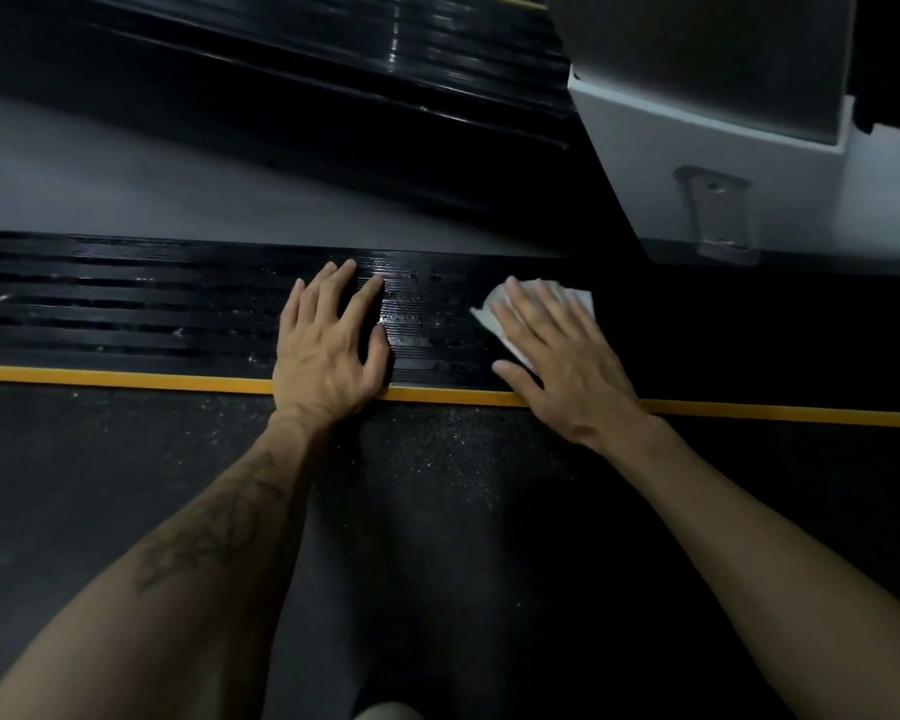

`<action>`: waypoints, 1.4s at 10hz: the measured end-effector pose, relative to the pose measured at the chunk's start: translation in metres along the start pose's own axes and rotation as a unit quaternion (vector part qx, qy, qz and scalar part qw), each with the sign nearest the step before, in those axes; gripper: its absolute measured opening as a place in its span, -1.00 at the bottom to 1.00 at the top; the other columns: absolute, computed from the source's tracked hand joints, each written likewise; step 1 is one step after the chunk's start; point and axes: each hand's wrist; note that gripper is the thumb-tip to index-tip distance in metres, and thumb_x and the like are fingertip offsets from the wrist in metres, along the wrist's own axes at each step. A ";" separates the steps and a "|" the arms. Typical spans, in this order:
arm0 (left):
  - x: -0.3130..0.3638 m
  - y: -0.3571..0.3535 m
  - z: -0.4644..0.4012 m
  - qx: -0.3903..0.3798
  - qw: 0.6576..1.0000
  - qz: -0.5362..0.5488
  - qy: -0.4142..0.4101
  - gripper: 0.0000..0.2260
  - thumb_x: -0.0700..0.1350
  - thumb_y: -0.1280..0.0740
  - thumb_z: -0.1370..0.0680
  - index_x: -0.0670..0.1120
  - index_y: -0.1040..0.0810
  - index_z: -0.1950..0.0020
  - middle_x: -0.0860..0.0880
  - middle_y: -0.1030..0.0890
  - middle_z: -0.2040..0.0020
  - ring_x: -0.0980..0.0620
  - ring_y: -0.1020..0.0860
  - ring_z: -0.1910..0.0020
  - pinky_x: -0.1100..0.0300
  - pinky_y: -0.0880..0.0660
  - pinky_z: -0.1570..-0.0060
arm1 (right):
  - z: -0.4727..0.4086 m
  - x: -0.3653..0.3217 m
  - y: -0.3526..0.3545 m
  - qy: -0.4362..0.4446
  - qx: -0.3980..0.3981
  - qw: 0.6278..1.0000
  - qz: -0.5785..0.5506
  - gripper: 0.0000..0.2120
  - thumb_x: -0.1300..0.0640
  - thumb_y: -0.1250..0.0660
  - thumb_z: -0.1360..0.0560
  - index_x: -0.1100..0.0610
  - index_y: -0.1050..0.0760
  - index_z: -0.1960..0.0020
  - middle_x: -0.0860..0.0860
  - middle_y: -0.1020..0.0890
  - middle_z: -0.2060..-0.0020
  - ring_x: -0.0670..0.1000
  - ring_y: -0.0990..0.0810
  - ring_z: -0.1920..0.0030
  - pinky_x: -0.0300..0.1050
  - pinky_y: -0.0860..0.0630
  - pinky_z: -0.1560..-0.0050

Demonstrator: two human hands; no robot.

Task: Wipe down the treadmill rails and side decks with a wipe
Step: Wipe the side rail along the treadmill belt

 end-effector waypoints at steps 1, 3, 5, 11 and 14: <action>0.000 -0.001 0.001 0.004 1.000 -0.001 -0.003 -0.50 0.08 -0.15 -0.63 -0.06 -0.42 -0.53 -0.17 -0.37 -0.54 -0.16 -0.27 -0.57 -0.17 -0.12 -0.58 | -0.016 -0.008 0.003 -0.099 0.015 0.995 -0.002 -0.25 -0.33 0.24 -0.62 0.05 0.14 -0.69 0.02 0.15 -0.67 0.05 0.19 -0.66 0.11 0.20 -0.64; 0.000 -0.001 0.001 0.005 1.000 -0.002 -0.002 -0.50 0.08 -0.14 -0.63 -0.07 -0.42 -0.53 -0.17 -0.37 -0.54 -0.15 -0.27 -0.57 -0.17 -0.12 -0.58 | -0.049 -0.048 0.006 -0.149 0.034 0.987 -0.055 -0.22 -0.31 0.08 -0.64 0.16 0.08 -0.68 0.15 0.21 -0.66 0.16 0.17 -0.66 0.15 0.15 -0.65; 0.000 -0.001 0.001 0.010 1.000 0.000 -0.003 -0.51 0.06 -0.16 -0.62 -0.06 -0.41 -0.54 -0.17 -0.37 -0.54 -0.15 -0.27 -0.57 -0.19 -0.13 -0.58 | -0.033 -0.044 0.004 -0.079 0.111 0.986 -0.094 -0.27 -0.24 -0.12 -0.62 0.11 -0.12 -0.66 0.20 -0.06 -0.63 0.22 -0.01 -0.64 0.30 -0.15 -0.57; 0.000 -0.002 0.000 0.015 1.000 0.000 -0.005 -0.50 0.05 -0.16 -0.61 -0.07 -0.43 -0.53 -0.19 -0.39 -0.53 -0.17 -0.29 -0.56 -0.19 -0.15 -0.57 | -0.005 -0.054 -0.015 -0.129 0.105 0.982 -0.090 -0.25 -0.22 0.01 -0.63 0.23 -0.07 -0.66 0.18 0.03 -0.66 0.13 0.04 -0.66 0.06 0.02 -0.64; -0.002 -0.004 0.001 0.016 1.000 -0.002 -0.006 -0.50 0.04 -0.17 -0.62 -0.05 -0.41 -0.55 -0.18 -0.38 -0.53 -0.17 -0.29 -0.56 -0.16 -0.13 -0.58 | -0.043 -0.073 -0.006 -0.074 0.021 0.995 -0.070 -0.26 -0.29 0.19 -0.63 0.08 0.14 -0.69 0.05 0.17 -0.67 0.05 0.24 -0.65 0.05 0.23 -0.64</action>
Point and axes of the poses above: each hand's wrist, its own z-axis away from the middle knuckle, its own y-axis out of the back of the hand, x = y × z
